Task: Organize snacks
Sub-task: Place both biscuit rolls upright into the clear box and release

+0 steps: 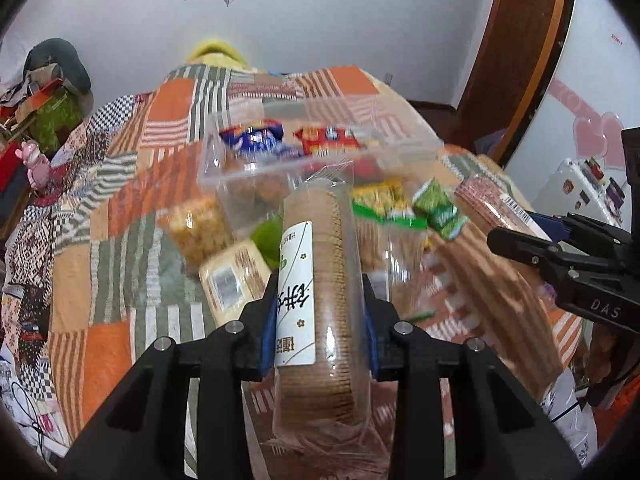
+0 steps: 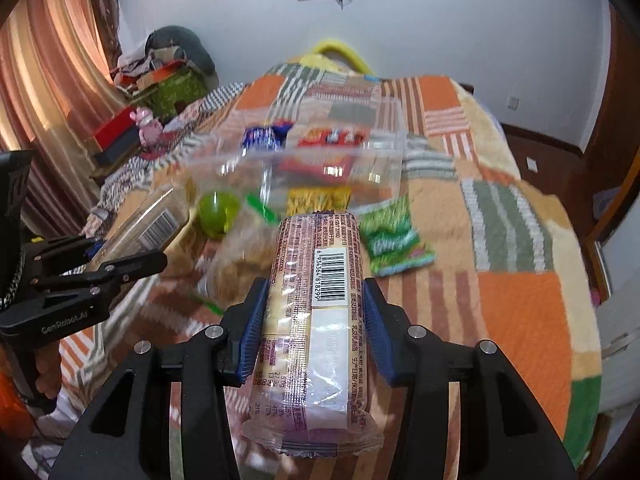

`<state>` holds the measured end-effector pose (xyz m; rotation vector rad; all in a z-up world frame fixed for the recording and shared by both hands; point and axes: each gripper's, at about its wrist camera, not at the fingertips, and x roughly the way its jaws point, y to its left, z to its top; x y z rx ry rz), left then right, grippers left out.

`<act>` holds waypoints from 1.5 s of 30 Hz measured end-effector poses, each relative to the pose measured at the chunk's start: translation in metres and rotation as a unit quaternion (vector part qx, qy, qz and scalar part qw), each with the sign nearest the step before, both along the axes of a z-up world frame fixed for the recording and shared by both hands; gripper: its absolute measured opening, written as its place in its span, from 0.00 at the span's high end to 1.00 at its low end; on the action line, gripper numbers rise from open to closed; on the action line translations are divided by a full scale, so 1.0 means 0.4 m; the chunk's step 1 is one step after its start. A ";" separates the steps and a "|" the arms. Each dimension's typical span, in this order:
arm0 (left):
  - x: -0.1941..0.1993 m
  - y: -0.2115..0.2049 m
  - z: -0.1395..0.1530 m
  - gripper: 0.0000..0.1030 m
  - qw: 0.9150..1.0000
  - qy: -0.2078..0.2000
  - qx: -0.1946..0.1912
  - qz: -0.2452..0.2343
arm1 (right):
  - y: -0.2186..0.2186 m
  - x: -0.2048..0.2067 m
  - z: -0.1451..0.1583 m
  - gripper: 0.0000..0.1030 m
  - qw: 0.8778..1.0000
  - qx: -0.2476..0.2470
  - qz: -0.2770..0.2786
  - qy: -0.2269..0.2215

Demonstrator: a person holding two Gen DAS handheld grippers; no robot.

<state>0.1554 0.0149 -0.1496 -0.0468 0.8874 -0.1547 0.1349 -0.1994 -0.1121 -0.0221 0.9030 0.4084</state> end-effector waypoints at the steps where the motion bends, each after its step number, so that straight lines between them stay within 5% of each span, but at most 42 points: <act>1: 0.009 0.001 0.009 0.66 1.000 -0.003 0.000 0.001 | 0.001 0.009 0.013 0.58 1.000 0.002 -0.001 -0.008; 18: 0.197 -0.002 0.096 0.66 0.998 -0.054 0.022 0.015 | 0.009 0.173 0.101 0.58 0.997 0.010 -0.025 -0.075; 31: 0.403 0.024 0.044 0.66 0.999 -0.017 0.001 0.037 | 0.060 0.325 0.027 0.58 0.998 -0.001 -0.035 -0.046; 45: 0.499 -0.008 -0.054 0.66 0.999 0.020 0.033 0.016 | 0.090 0.413 -0.064 0.58 0.999 -0.021 -0.027 0.009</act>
